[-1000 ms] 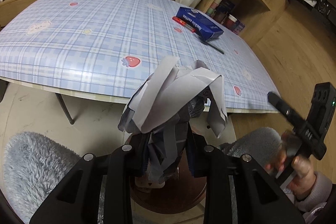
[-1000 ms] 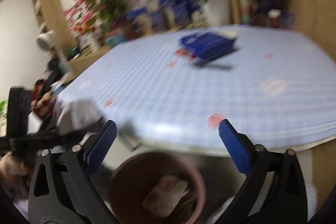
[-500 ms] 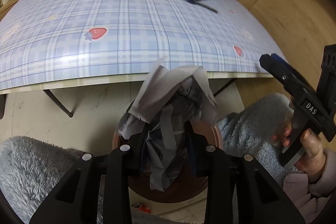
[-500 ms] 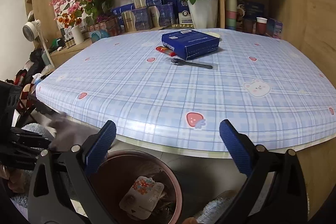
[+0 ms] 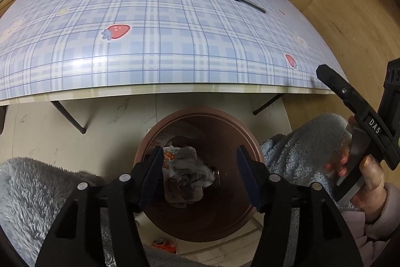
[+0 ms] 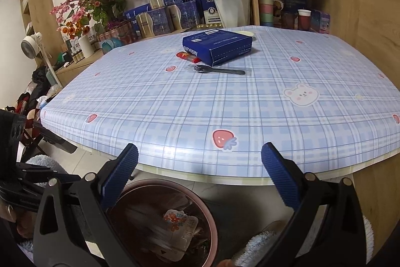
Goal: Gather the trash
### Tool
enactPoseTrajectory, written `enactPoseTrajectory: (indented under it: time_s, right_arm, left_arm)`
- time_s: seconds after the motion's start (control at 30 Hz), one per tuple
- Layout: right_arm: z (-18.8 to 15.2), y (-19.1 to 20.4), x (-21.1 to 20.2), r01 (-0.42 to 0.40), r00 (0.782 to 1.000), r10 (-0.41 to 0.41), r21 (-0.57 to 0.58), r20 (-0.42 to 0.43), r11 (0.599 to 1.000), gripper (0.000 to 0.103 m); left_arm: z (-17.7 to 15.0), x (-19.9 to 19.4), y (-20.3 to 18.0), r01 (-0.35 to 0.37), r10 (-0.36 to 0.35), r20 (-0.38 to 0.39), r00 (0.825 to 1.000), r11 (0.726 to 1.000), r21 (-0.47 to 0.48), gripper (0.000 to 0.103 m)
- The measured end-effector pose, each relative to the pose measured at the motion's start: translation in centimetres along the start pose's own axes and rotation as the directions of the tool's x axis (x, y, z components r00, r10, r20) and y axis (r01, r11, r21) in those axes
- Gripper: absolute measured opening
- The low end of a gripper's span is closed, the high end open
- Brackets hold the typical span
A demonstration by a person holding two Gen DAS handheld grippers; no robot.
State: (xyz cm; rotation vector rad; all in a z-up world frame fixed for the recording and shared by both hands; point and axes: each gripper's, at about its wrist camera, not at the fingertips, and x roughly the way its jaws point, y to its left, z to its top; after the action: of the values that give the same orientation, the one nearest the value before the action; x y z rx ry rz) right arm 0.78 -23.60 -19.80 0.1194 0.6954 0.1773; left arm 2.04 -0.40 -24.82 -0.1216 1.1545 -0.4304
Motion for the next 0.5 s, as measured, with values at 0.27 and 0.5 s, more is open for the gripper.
enactPoseTrajectory:
  time_s: [0.27, 0.5]
  right_arm:
    - [-0.1, 0.3, 0.1, 0.007, 1.0, -0.007, -0.008, -0.004, 1.0, 0.097]
    - [0.0, 0.0, -0.1, 0.019, 1.0, -0.019, 0.008, 0.002, 1.0, 0.097]
  left_arm:
    - [0.4, -1.1, 1.4, -0.008, 0.012, 0.054, 0.998, 0.997, -0.074, 0.074]
    - [0.6, -2.1, 2.5, -0.002, 0.017, 0.103, 0.995, 0.99, -0.142, 0.075]
